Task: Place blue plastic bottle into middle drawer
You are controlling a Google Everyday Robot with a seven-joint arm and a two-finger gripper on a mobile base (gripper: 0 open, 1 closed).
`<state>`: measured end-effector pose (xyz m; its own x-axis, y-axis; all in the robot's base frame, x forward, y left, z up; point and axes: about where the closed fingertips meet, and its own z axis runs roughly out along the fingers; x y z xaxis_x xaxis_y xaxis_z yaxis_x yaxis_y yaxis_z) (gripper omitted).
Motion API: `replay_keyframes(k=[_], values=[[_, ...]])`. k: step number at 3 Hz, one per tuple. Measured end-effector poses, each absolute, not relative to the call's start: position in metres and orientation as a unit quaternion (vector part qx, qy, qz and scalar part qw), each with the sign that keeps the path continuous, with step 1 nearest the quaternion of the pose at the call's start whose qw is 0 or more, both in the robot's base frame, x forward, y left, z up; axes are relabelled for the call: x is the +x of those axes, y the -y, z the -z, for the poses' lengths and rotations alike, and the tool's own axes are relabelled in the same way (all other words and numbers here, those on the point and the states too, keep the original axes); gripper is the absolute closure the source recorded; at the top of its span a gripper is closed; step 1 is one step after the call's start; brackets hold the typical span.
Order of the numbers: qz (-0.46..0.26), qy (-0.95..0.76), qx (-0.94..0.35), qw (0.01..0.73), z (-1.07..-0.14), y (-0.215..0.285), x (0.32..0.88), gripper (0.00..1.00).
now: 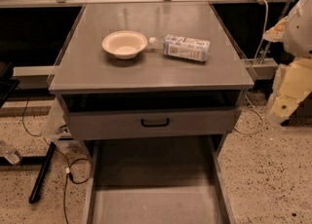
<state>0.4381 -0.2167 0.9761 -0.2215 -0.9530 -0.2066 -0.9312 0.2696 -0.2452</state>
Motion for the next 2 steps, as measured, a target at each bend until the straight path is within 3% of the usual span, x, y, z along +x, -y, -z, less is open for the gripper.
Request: replay_keyframes(k=[2], values=[[0.042, -0.775, -0.607, 0.169, -0.9812, 0.21, 0.4464, 0.0]])
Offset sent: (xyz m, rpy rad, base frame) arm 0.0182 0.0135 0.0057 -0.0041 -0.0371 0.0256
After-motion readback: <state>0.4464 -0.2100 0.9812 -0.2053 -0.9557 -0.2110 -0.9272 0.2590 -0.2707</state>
